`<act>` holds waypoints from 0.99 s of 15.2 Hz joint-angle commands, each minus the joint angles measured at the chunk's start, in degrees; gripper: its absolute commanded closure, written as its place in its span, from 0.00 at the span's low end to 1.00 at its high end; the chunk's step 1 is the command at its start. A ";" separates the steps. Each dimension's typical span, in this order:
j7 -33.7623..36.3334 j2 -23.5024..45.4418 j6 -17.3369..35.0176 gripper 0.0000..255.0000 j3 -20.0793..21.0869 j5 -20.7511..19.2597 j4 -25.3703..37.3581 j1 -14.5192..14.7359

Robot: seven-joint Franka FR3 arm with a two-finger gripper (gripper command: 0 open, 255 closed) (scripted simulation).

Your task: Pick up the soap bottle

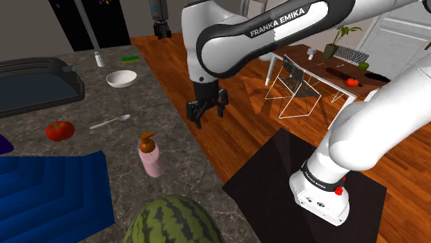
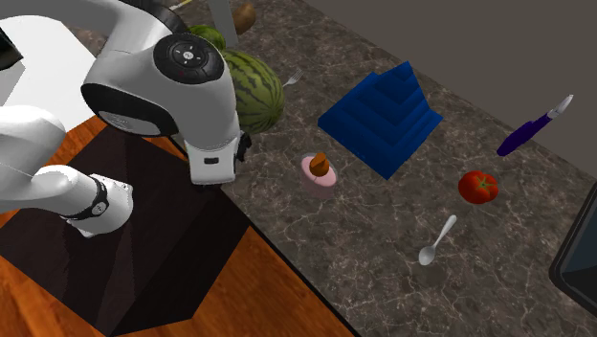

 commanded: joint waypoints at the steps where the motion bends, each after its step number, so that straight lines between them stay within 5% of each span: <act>1: 2.79 4.56 2.24 0.00 1.72 -1.24 2.44 0.15; 8: 13.46 20.92 7.62 0.00 5.38 -9.01 12.52 2.36; 15: 22.81 37.62 8.53 0.00 4.52 -18.00 26.55 8.28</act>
